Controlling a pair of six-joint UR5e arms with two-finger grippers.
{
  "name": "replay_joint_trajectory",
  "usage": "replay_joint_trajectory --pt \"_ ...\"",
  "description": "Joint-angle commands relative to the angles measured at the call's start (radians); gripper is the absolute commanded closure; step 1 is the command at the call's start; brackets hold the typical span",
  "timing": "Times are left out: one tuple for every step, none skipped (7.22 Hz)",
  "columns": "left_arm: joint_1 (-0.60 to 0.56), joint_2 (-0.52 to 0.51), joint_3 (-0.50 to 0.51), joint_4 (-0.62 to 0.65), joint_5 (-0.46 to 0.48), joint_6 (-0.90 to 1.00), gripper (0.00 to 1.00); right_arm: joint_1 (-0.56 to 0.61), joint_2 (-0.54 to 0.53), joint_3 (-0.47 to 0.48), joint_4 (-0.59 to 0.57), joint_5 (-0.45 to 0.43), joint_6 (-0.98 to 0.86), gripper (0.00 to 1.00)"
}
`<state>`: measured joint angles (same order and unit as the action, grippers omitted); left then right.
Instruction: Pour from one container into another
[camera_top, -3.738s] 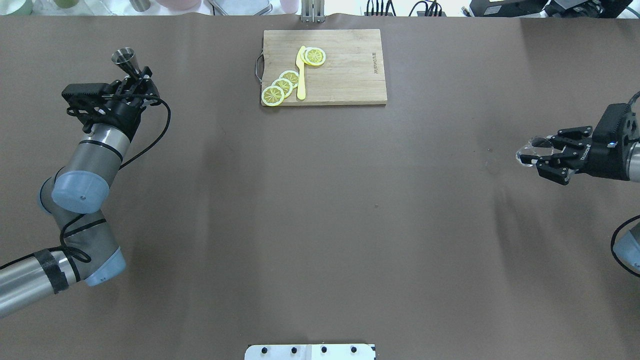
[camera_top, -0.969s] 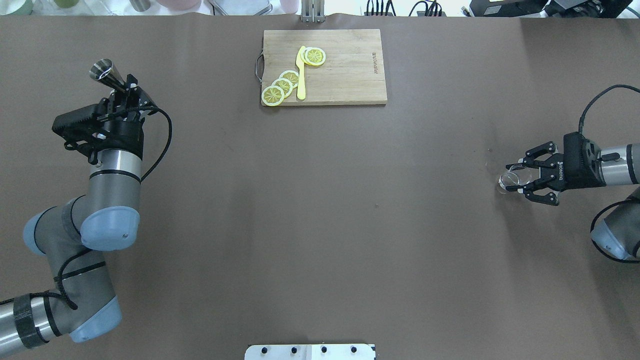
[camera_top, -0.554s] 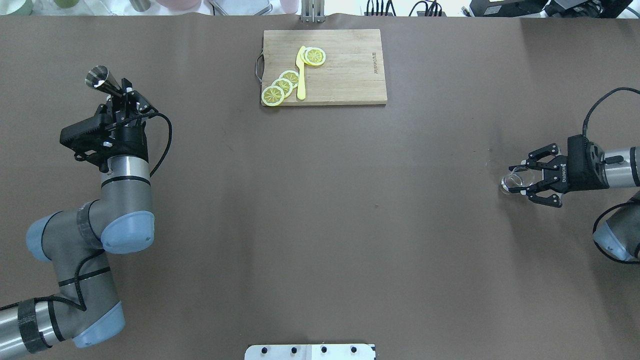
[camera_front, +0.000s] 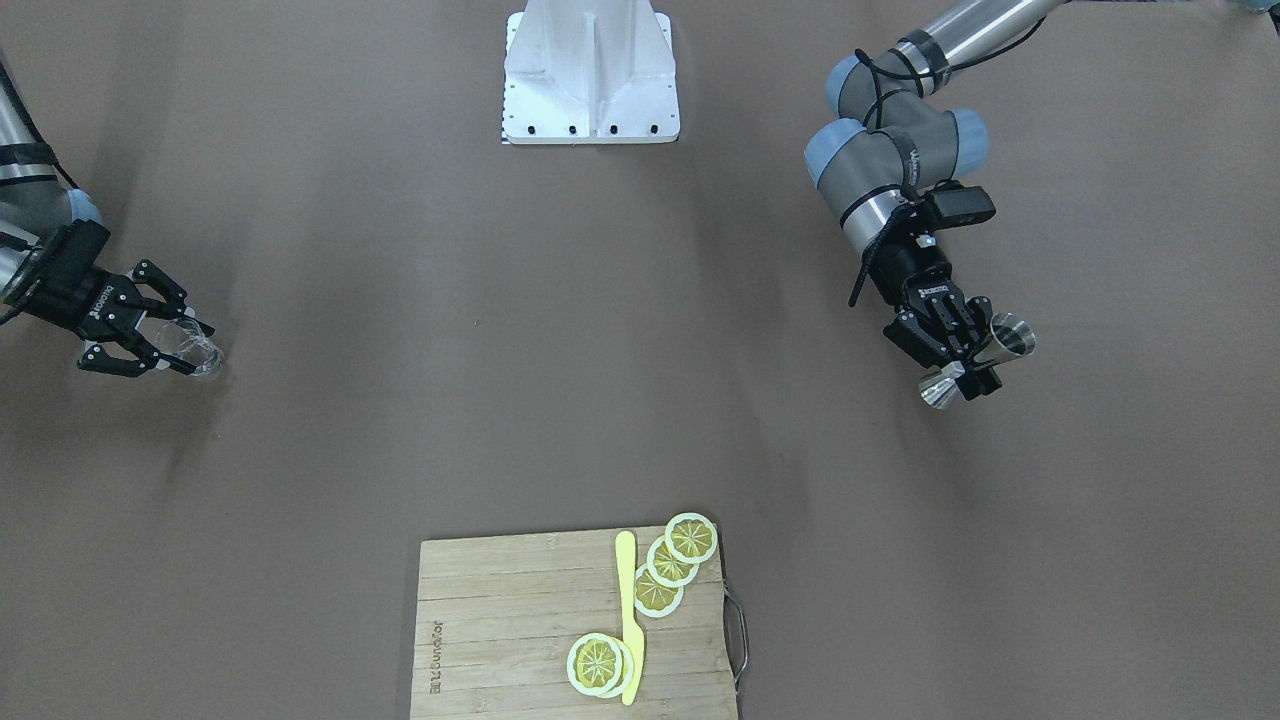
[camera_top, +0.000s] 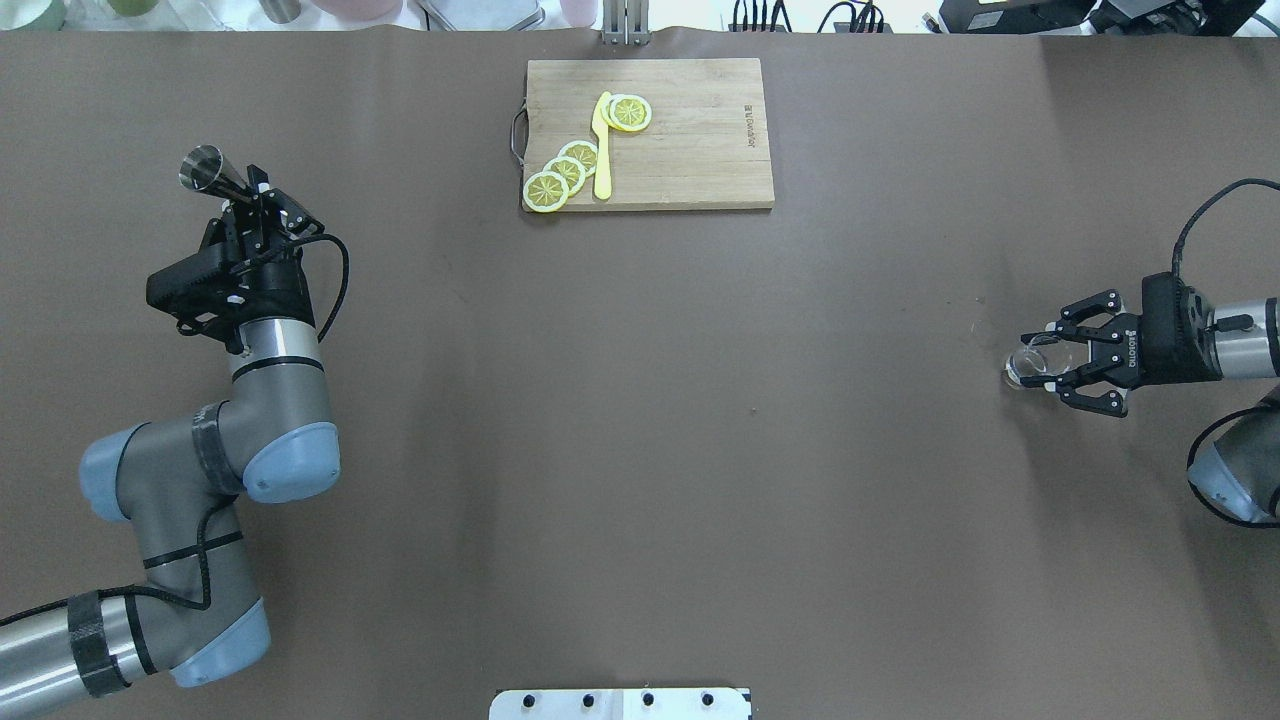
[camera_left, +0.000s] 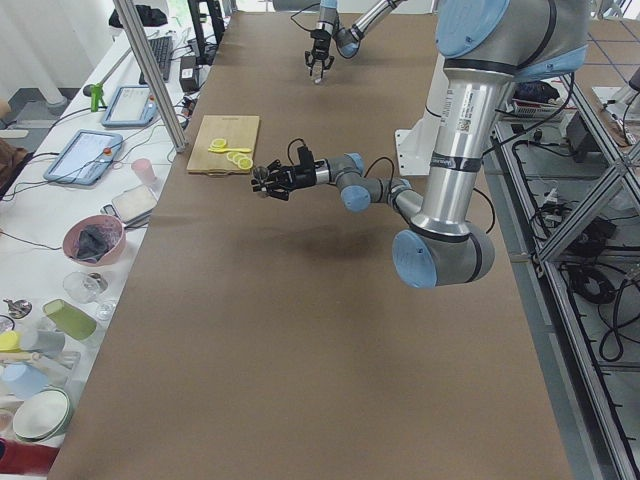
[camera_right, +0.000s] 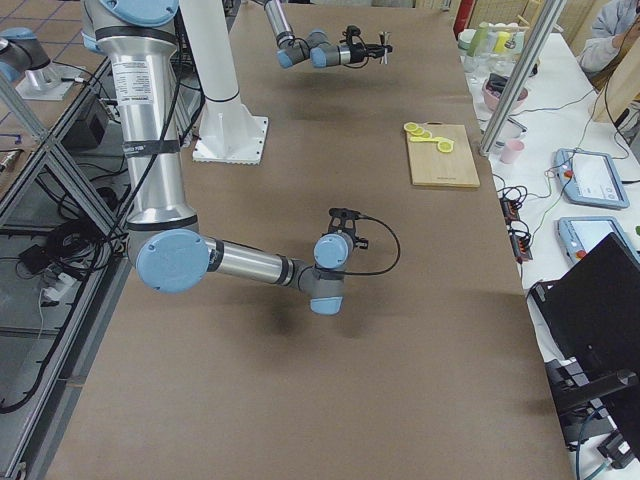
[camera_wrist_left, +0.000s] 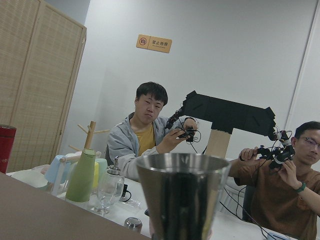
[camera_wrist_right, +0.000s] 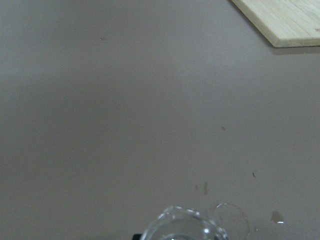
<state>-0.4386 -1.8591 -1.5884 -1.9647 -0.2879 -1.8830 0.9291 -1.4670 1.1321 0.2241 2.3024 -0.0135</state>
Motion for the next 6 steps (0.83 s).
replay_joint_trajectory --pt "0.001 -0.045 0.067 0.029 0.010 -0.047 1.00 -0.001 0.005 -0.003 0.004 0.003 0.015 1.00" --pt "0.006 -0.045 0.076 0.032 0.000 -0.048 1.00 0.001 0.013 -0.003 0.004 0.003 0.030 1.00" --pt "0.014 -0.052 0.108 0.077 -0.001 -0.050 1.00 0.001 0.013 -0.003 0.004 0.003 0.032 1.00" --pt "0.020 -0.055 0.117 0.093 -0.014 -0.050 1.00 0.001 0.013 -0.003 0.004 0.003 0.032 1.00" --pt "0.030 -0.058 0.129 0.095 -0.039 -0.050 1.00 0.001 0.013 -0.003 0.004 0.002 0.032 1.00" --pt "0.038 -0.064 0.139 0.095 -0.042 -0.048 1.00 0.001 0.013 -0.003 0.004 0.002 0.033 1.00"
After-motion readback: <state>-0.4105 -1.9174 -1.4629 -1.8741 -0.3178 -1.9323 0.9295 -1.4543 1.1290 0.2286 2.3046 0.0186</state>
